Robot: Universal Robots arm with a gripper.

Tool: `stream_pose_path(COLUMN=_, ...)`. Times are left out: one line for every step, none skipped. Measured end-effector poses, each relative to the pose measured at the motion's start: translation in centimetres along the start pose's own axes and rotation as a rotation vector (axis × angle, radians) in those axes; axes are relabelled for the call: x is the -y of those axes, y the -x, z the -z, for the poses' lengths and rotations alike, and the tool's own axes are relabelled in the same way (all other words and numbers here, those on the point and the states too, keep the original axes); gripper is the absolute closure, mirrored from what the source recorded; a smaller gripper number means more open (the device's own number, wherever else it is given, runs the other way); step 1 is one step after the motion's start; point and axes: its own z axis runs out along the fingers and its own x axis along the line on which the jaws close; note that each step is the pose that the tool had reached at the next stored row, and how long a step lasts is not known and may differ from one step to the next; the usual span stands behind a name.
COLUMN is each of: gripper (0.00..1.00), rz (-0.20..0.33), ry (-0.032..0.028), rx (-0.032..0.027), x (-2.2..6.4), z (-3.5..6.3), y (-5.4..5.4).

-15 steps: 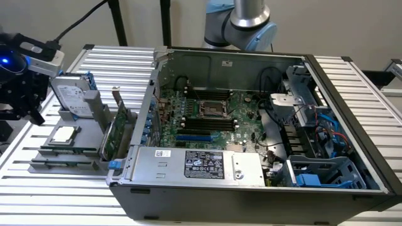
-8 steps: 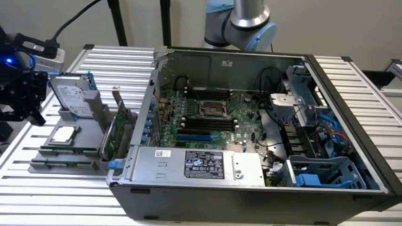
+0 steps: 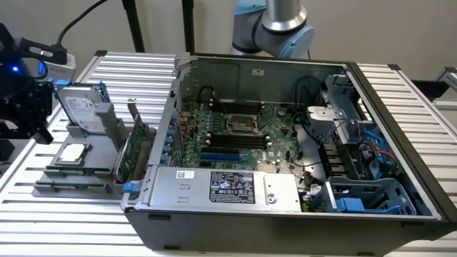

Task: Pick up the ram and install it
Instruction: 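Pick up the ram and move it above insertion slot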

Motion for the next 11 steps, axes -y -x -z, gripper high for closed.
stream_pose_path(gripper=1.00, rz=0.009, ry=-0.0001, rx=-0.0001, x=0.09, z=-0.04, y=0.0)
stream_pose_path(gripper=1.00, rz=0.017, ry=0.0000, rx=-0.0004, x=0.20, z=-0.07, y=0.0)
stream_pose_path(gripper=1.00, rz=0.023, ry=0.0000, rx=-0.0006, x=0.38, z=-0.11, y=0.0)
stream_pose_path(gripper=1.00, rz=0.027, ry=0.0001, rx=-0.0007, x=0.65, z=-0.15, y=0.1)
stream_pose_path(gripper=1.00, rz=0.030, ry=0.0001, rx=-0.0008, x=0.97, z=-0.19, y=0.1)
stream_pose_path(gripper=1.00, rz=0.032, ry=0.0000, rx=-0.0009, x=1.31, z=-0.24, y=0.1)
stream_pose_path(gripper=1.00, rz=0.034, ry=0.0000, rx=-0.0008, x=1.56, z=-0.31, y=0.1)
stream_pose_path(gripper=1.00, rz=0.035, ry=-0.0001, rx=-0.0007, x=1.66, z=-0.42, y=0.1)
stream_pose_path(gripper=1.00, rz=0.036, ry=-0.0001, rx=-0.0008, x=1.69, z=-0.57, y=0.1)
stream_pose_path(gripper=1.00, rz=0.037, ry=0.0001, rx=-0.0009, x=1.70, z=-0.72, y=0.0)
stream_pose_path(gripper=1.00, rz=0.037, ry=0.0002, rx=-0.0011, x=1.71, z=-0.88, y=-0.1)
